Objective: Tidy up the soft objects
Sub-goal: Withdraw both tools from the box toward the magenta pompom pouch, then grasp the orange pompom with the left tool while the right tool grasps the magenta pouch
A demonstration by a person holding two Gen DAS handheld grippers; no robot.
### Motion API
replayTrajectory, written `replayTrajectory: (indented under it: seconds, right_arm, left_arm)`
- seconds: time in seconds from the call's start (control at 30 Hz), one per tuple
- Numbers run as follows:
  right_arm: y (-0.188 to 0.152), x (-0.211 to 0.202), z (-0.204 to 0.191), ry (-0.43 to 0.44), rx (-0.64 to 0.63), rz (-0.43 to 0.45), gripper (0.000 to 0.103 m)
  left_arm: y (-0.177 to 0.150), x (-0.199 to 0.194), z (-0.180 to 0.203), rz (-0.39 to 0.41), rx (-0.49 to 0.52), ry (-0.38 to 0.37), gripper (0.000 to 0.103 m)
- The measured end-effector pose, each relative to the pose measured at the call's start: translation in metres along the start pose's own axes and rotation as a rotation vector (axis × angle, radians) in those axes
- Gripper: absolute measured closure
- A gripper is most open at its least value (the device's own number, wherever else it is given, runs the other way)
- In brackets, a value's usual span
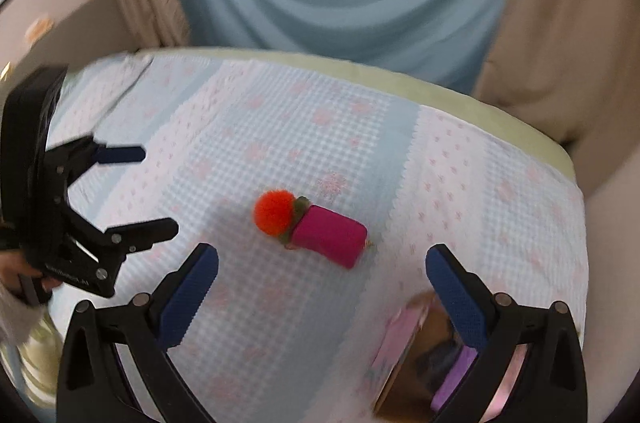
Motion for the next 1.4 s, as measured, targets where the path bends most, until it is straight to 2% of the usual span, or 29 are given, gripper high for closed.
replayTrajectory:
  seconds: [0.13, 0.37, 0.57, 0.67, 0.8, 0.87, 0.97, 1.2, 1.4]
  right_arm:
    - [0.001, 0.061, -0.008, 0.045, -0.115, -0.019, 0.000]
    - [-0.010, 0.164, -0.026, 0.098, -0.351, -0.110, 0.000]
    - [-0.022, 0.222, -0.043, 0.158, -0.536, -0.201, 0.000]
    - [-0.030, 0.244, -0.053, 0.181, -0.624, -0.235, 0.010]
    - [-0.034, 0.260, -0.062, 0.209, -0.664, -0.282, 0.027]
    - [-0.036, 0.263, -0.065, 0.194, -0.694, -0.300, 0.031]
    - [-0.038, 0.261, -0.066, 0.189, -0.706, -0.303, 0.035]
    - [-0.033, 0.254, -0.057, 0.206, -0.660, -0.322, 0.047]
    - [-0.030, 0.255, -0.047, 0.193, -0.631, -0.332, 0.050]
  left_arm:
    - [0.003, 0.052, -0.025, -0.043, -0.003, -0.025, 0.000]
    - [0.001, 0.129, -0.047, -0.144, 0.036, -0.057, 0.002]
    - [-0.009, 0.184, -0.061, -0.228, 0.093, -0.081, 0.009]
    - [-0.015, 0.205, -0.060, -0.261, 0.145, -0.108, 0.009]
    - [-0.018, 0.218, -0.059, -0.273, 0.187, -0.142, 0.010]
    - [-0.018, 0.223, -0.059, -0.282, 0.192, -0.158, 0.019]
    - [-0.019, 0.226, -0.058, -0.293, 0.191, -0.189, 0.023]
    - [-0.015, 0.223, -0.060, -0.287, 0.193, -0.210, 0.023]
    - [-0.013, 0.221, -0.061, -0.285, 0.199, -0.214, 0.023]
Point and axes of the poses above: each gripper's, at about its wrist camera, not at the fingertips, and x roughly the way its jaws point, z to its right, y to its top, the point moved 3 cm from there along x, roughly the way its jaws point, and after that the axes turned 14 degrees about -y, right-handed, at the moved point
